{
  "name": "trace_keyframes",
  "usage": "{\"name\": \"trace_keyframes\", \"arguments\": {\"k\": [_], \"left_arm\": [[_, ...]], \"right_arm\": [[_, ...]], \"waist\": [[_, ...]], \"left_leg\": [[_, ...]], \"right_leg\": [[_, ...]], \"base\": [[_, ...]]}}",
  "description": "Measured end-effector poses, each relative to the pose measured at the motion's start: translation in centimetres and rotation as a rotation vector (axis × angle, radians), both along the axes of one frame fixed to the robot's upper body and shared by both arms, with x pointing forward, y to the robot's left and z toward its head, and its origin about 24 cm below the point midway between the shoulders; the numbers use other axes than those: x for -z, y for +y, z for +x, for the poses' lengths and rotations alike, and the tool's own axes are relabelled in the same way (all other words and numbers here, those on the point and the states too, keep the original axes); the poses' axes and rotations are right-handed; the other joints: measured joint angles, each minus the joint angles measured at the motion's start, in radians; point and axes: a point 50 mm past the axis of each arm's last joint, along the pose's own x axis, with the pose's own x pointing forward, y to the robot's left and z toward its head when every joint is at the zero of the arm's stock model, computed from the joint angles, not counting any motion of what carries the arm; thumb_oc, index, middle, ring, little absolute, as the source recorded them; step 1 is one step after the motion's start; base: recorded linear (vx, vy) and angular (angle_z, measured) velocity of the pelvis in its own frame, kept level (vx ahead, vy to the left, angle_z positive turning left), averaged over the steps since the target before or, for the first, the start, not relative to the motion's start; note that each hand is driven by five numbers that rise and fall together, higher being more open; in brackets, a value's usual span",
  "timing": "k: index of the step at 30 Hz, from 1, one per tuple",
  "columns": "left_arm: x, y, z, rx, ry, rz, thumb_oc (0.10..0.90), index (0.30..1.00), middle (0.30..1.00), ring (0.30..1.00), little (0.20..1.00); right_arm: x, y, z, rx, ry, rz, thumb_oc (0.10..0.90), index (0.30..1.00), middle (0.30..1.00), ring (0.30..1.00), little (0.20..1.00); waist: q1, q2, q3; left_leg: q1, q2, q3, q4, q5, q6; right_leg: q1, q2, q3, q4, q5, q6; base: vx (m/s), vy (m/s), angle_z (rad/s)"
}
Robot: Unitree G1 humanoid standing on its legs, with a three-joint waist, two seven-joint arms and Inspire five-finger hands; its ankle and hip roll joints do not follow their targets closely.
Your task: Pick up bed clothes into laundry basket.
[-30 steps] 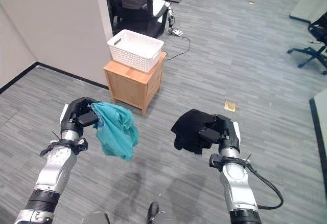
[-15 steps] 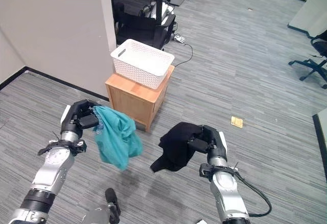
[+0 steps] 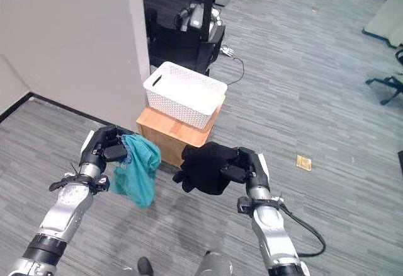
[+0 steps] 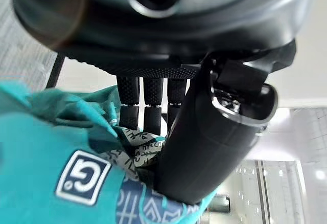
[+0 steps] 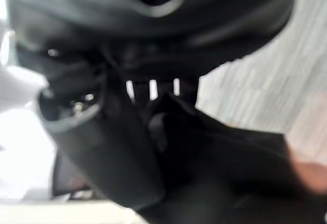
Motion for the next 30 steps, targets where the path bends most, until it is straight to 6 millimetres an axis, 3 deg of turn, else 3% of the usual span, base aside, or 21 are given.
{"name": "trace_keyframes", "arguments": {"k": [2, 4, 5, 6, 7, 8, 9, 11, 12, 13, 15, 16, 17, 19, 21, 22, 23, 24, 26, 30], "left_arm": [[0.2, 0.0, -0.1, 0.002, 0.008, 0.002, 0.400, 0.300, 0.300, 0.300, 0.300], [0.6, -0.4, -0.2, 0.005, 0.019, -0.011, 0.400, 0.300, 0.300, 0.300, 0.300], [0.8, -0.7, -0.3, 0.006, 0.026, -0.027, 0.400, 0.300, 0.300, 0.300, 0.300], [0.9, -0.8, -0.3, 0.008, 0.027, -0.032, 0.400, 0.300, 0.300, 0.300, 0.300], [0.9, -0.9, -0.3, 0.009, 0.027, -0.036, 0.400, 0.300, 0.300, 0.300, 0.300], [1.0, -1.2, -0.3, 0.014, 0.028, -0.046, 0.400, 0.300, 0.300, 0.300, 0.300], [0.9, -1.3, -0.3, 0.015, 0.023, -0.052, 0.400, 0.300, 0.300, 0.300, 0.300], [0.7, -1.4, -0.2, 0.024, 0.014, -0.066, 0.400, 0.300, 0.300, 0.300, 0.300], [0.5, -1.5, -0.2, 0.031, 0.007, -0.068, 0.400, 0.300, 0.300, 0.300, 0.300], [0.2, -1.9, -0.2, 0.046, -0.006, -0.087, 0.400, 0.300, 0.300, 0.300, 0.300], [0.1, -2.1, -0.2, 0.051, -0.010, -0.092, 0.400, 0.300, 0.300, 0.300, 0.300], [0.2, -2.1, -0.2, 0.054, -0.008, -0.093, 0.400, 0.300, 0.300, 0.300, 0.300], [0.1, -2.2, -0.2, 0.057, -0.010, -0.093, 0.400, 0.300, 0.300, 0.300, 0.300], [0.0, -2.2, -0.3, 0.070, -0.016, -0.088, 0.400, 0.300, 0.300, 0.300, 0.300], [0.6, -2.2, -0.8, 0.080, 0.006, -0.089, 0.400, 0.300, 0.300, 0.300, 0.300], [0.7, -2.3, -0.9, 0.095, 0.013, -0.084, 0.400, 0.300, 0.300, 0.300, 0.300], [0.5, -2.2, -1.4, 0.113, 0.005, -0.075, 0.400, 0.300, 0.300, 0.300, 0.300], [0.2, -2.1, -1.8, 0.120, -0.007, -0.073, 0.400, 0.300, 0.300, 0.300, 0.300], [-0.4, -1.8, -2.5, 0.133, -0.033, -0.078, 0.400, 0.300, 0.300, 0.300, 0.300], [-1.1, -0.1, -3.6, 0.099, -0.052, -0.064, 0.400, 0.300, 0.300, 0.300, 0.300]], "right_arm": [[0.6, -0.3, -0.7, 0.013, 0.028, -0.001, 0.400, 0.300, 0.300, 0.300, 0.300], [0.7, -1.0, -0.9, 0.042, 0.036, -0.002, 0.400, 0.300, 0.300, 0.300, 0.300], [0.7, -1.3, -0.9, 0.055, 0.039, -0.006, 0.400, 0.300, 0.300, 0.300, 0.300], [0.7, -1.4, -0.7, 0.062, 0.039, -0.007, 0.400, 0.300, 0.300, 0.300, 0.300], [0.8, -1.5, -0.6, 0.066, 0.044, -0.007, 0.400, 0.300, 0.300, 0.300, 0.300], [0.7, -1.7, -0.6, 0.074, 0.044, -0.007, 0.400, 0.300, 0.300, 0.300, 0.300], [0.4, -1.8, -0.4, 0.080, 0.027, -0.008, 0.400, 0.300, 0.300, 0.300, 0.300], [-0.5, -2.5, 0.1, 0.085, -0.004, -0.029, 0.400, 0.300, 0.300, 0.300, 0.300], [-0.7, -2.7, 0.2, 0.091, -0.011, -0.035, 0.400, 0.300, 0.300, 0.300, 0.300], [-1.3, -3.5, 0.2, 0.123, -0.029, -0.043, 0.400, 0.300, 0.300, 0.300, 0.300], [-1.7, -4.1, 0.4, 0.142, -0.043, -0.052, 0.400, 0.300, 0.300, 0.300, 0.300], [-1.8, -4.3, 0.4, 0.156, -0.050, -0.052, 0.400, 0.300, 0.300, 0.300, 0.300], [-1.9, -4.4, 0.4, 0.161, -0.050, -0.056, 0.400, 0.300, 0.300, 0.300, 0.300], [-1.9, -4.7, 0.4, 0.163, -0.048, -0.065, 0.400, 0.300, 0.300, 0.300, 0.300], [-1.8, -5.3, -0.2, 0.180, -0.035, -0.076, 0.400, 0.300, 0.300, 0.300, 0.300], [-1.5, -5.7, -0.6, 0.208, -0.026, -0.070, 0.400, 0.300, 0.300, 0.300, 0.300], [-0.9, -6.2, -1.3, 0.234, -0.001, -0.072, 0.400, 0.300, 0.300, 0.300, 0.300], [-0.7, -6.5, -1.7, 0.251, 0.007, -0.079, 0.400, 0.300, 0.300, 0.300, 0.300], [-0.5, -8.0, -2.8, 0.320, 0.026, -0.091, 0.400, 0.300, 0.300, 0.300, 0.300], [-0.2, -9.0, -3.3, 0.353, 0.058, -0.129, 0.400, 0.300, 0.300, 0.300, 0.300]], "waist": [[0.001, -0.027, -0.015], [-0.004, -0.027, -0.020], [0.009, 0.002, -0.024], [0.023, 0.014, -0.027], [0.024, 0.016, -0.026], [0.032, 0.005, -0.030], [0.034, 0.003, -0.032], [0.041, 0.010, -0.035], [0.043, 0.008, -0.034], [0.046, -0.013, -0.025], [0.047, -0.012, -0.025], [0.045, -0.014, -0.024], [0.044, -0.012, -0.025], [0.051, -0.002, -0.026], [0.027, 0.039, -0.044], [0.018, 0.050, -0.054], [0.013, 0.023, -0.066], [0.014, 0.017, -0.067], [0.024, 0.013, -0.067], [0.048, 0.011, -0.064]], "left_leg": [[0.026, 0.003, -0.020, -0.010, -0.012, -0.043], [0.055, 0.027, -0.057, 0.011, -0.038, -0.087], [0.054, 0.062, -0.049, 0.041, -0.048, -0.101], [0.044, 0.097, -0.052, 0.078, -0.045, -0.108], [0.034, 0.123, -0.066, 0.127, -0.045, -0.111], [-0.017, 0.184, -0.094, 0.302, -0.030, -0.145], [-0.067, 0.216, -0.112, 0.414, -0.031, -0.161], [-0.144, 0.233, -0.180, 0.541, 0.024, -0.196], [-0.171, 0.242, -0.207, 0.586, 0.026, -0.213], [-0.215, 0.230, -0.240, 0.522, -0.011, -0.236], [-0.246, 0.229, -0.211, 0.429, -0.007, -0.230], [-0.252, 0.213, -0.170, 0.288, -0.001, -0.223], [-0.247, 0.197, -0.173, 0.197, 0.014, -0.214], [-0.259, 0.180, -0.186, 0.096, 0.083, -0.172], [-0.252, 0.172, -0.186, 0.082, 0.167, -0.119], [-0.235, 0.173, -0.179, 0.063, 0.160, -0.114], [-0.210, 0.135, -0.176, 0.014, 0.170, -0.102], [-0.201, 0.116, -0.168, -0.010, 0.175, -0.096], [-0.192, 0.068, -0.154, -0.029, 0.161, -0.075], [-0.184, 0.026, -0.146, -0.029, 0.139, -0.053]], "right_leg": [[0.018, 0.041, -0.014, -0.189, 0.073, -0.007], [0.052, 0.078, 0.013, -0.196, 0.207, -0.071], [0.071, 0.116, 0.011, -0.208, 0.200, -0.083], [0.099, 0.153, 0.008, -0.232, 0.181, -0.093], [0.132, 0.176, 0.002, -0.266, 0.180, -0.098], [0.215, 0.210, -0.025, -0.340, 0.181, -0.133], [0.249, 0.223, -0.034, -0.369, 0.176, -0.148], [0.277, 0.242, -0.040, -0.385, 0.141, -0.176], [0.284, 0.244, -0.045, -0.385, 0.143, -0.170], [0.308, 0.234, -0.060, -0.384, 0.115, -0.173], [0.319, 0.238, -0.071, -0.384, 0.104, -0.173], [0.330, 0.239, -0.068, -0.385, 0.091, -0.162], [0.333, 0.241, -0.065, -0.385, 0.086, -0.159], [0.337, 0.256, -0.041, -0.385, 0.079, -0.147], [0.368, 0.286, -0.037, -0.385, 0.058, -0.113], [0.380, 0.290, -0.036, -0.385, 0.047, -0.097], [0.376, 0.256, -0.032, -0.384, 0.041, -0.075], [0.375, 0.241, -0.023, -0.384, 0.045, -0.063], [0.370, 0.199, -0.016, -0.384, 0.048, -0.037], [0.374, 0.156, -0.015, -0.384, 0.049, -0.013]], "base": [[0.32, -0.204, 0.42], [0.20, -0.205, 0.35], [0.20, -0.272, -0.02], [0.19, -0.278, -0.10], [0.15, -0.273, 0.12], [0.14, -0.252, 0.24], [0.07, -0.145, 0.19], [0.10, -0.094, 0.06], [0.15, -0.054, 0.16], [0.13, 0.024, 0.15], [0.16, 0.090, 0.07], [0.12, 0.089, -0.06], [0.11, 0.064, -0.14], [0.09, 0.071, -0.40], [0.08, 0.111, -0.18], [0.08, 0.117, 0.07], [0.07, 0.111, 0.02], [0.06, 0.107, -0.01], [0.05, 0.112, -0.03], [0.03, 0.104, -0.01]]}}
